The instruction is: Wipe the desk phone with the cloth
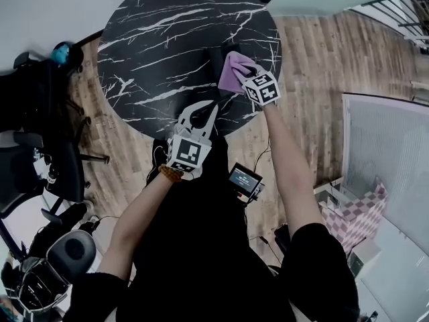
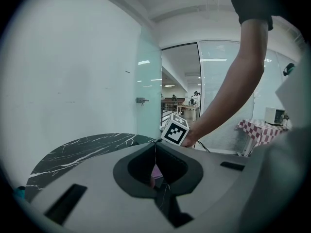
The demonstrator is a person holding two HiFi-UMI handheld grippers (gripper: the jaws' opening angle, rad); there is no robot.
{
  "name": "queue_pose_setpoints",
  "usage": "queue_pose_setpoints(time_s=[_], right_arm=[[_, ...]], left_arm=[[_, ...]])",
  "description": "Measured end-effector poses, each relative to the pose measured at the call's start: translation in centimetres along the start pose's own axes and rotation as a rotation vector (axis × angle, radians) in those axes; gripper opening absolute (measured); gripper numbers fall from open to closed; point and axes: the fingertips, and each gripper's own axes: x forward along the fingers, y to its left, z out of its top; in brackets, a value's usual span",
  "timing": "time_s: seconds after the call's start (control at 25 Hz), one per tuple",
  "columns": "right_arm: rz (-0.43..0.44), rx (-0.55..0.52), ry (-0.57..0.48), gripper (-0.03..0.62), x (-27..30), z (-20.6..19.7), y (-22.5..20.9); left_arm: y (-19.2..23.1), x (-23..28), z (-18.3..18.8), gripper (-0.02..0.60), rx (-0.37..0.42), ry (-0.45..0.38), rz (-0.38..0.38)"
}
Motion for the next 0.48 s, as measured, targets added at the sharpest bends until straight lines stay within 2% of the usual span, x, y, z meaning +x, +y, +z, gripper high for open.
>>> queue_pose_setpoints(time_s=[0.48], right_arm=[[0.032,0.037,0.03,0.073,-1.2,-3.9,1.3]], left_arm=[[-0.5,0.4,0.3,0.014,0.013,0.0,-0.015]])
